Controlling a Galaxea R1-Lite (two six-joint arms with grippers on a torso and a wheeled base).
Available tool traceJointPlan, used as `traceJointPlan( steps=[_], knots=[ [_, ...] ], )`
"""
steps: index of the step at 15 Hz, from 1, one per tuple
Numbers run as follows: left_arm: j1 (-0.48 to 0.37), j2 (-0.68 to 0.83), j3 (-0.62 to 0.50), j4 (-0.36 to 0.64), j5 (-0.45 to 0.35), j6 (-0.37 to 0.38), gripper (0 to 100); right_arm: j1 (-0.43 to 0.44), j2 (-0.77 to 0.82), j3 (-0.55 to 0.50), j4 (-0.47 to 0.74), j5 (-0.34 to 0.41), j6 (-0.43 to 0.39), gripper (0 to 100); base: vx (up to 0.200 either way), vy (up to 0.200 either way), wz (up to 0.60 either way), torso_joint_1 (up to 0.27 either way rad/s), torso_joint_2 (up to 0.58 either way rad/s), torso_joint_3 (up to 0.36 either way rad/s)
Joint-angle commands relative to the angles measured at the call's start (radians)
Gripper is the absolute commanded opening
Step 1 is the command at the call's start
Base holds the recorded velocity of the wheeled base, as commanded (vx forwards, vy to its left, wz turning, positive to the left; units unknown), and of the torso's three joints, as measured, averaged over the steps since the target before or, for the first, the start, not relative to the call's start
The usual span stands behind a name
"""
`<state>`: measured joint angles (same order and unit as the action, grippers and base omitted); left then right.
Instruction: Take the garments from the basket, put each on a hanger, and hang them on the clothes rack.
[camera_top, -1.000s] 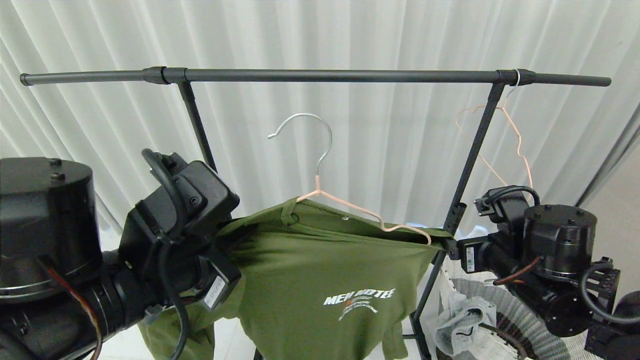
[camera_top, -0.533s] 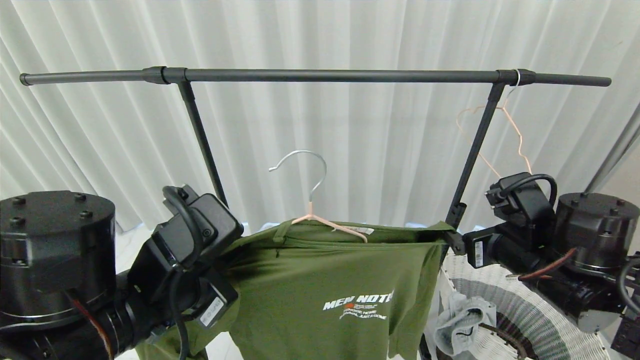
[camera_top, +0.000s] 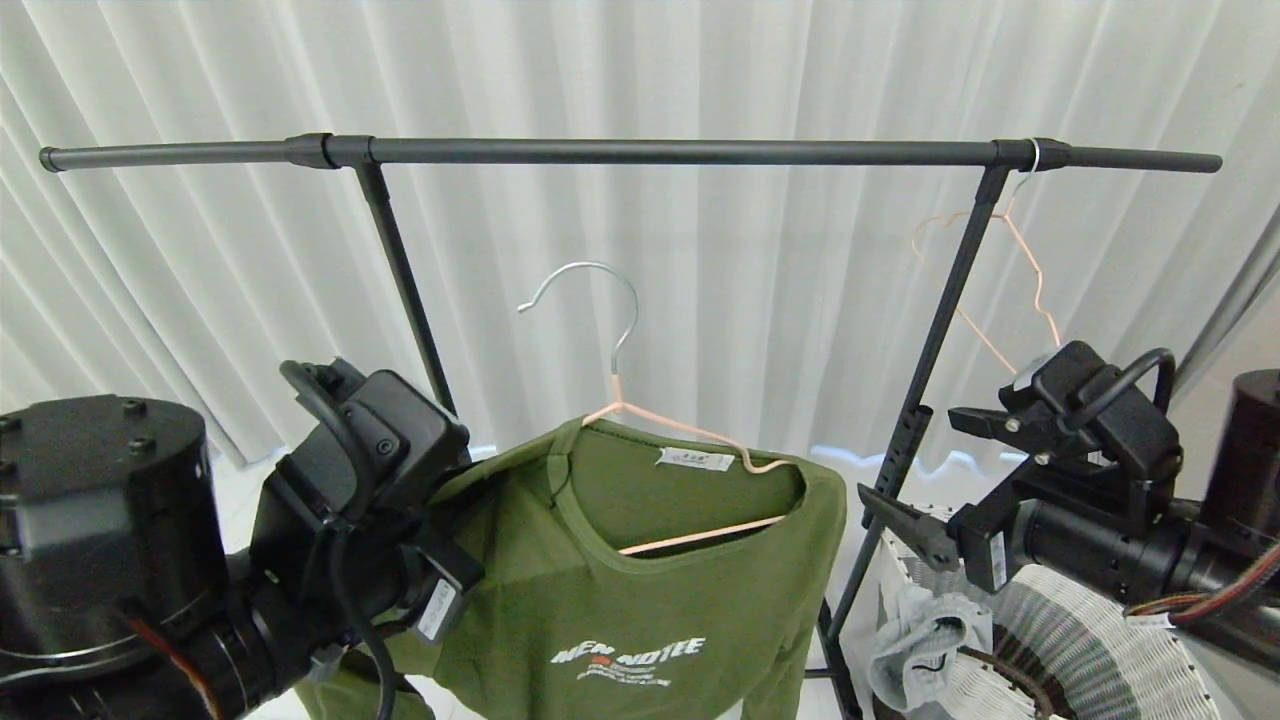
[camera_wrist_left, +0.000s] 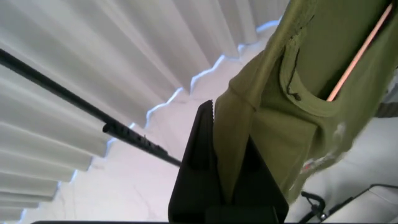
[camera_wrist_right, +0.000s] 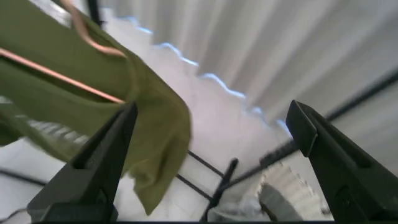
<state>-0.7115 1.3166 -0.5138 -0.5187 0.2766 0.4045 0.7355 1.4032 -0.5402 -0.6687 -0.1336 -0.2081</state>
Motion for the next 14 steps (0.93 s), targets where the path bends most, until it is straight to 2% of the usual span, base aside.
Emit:
traceJointPlan(
  steps=[1,3,4,6,7,10,12,14],
  knots=[
    [-0.028,-0.01,0.058,-0.04,0.0,0.001,0,0.002,-0.027,-0.027,0.024,0.048,-0.022,100,0.0,0.0,0.0,0.0,0.0,0.0],
    [-0.062,-0.01,0.075,-0.087,-0.002,0.001,0,0.002,-0.023,-0.099,0.13,0.229,-0.099,100,0.0,0.0,0.0,0.0,0.0,0.0],
    [-0.077,-0.008,0.077,-0.103,-0.002,0.001,0,0.002,-0.021,-0.156,0.222,0.31,-0.132,100,0.0,0.0,0.0,0.0,0.0,0.0],
    [-0.102,-0.007,0.08,-0.132,-0.002,0.011,0,0.01,-0.007,-0.273,0.403,0.43,-0.186,100,0.0,0.0,0.0,0.0,0.0,0.0],
    [-0.117,-0.007,0.083,-0.147,-0.002,0.011,0,0.01,0.013,-0.319,0.456,0.453,-0.217,100,0.0,0.0,0.0,0.0,0.0,0.0],
    [-0.14,-0.004,0.084,-0.187,-0.002,0.031,0,0.03,0.08,-0.399,0.517,0.491,-0.234,100,0.0,0.0,0.0,0.0,0.0,0.0],
    [-0.14,-0.002,0.089,-0.204,-0.002,0.068,0,0.065,0.097,-0.415,0.564,0.505,-0.235,100,0.0,0.0,0.0,0.0,0.0,0.0],
    [-0.141,0.0,0.089,-0.224,-0.002,0.073,0,0.085,0.115,-0.415,0.58,0.506,-0.234,100,0.0,0.0,0.0,0.0,0.0,0.0]
  ],
)
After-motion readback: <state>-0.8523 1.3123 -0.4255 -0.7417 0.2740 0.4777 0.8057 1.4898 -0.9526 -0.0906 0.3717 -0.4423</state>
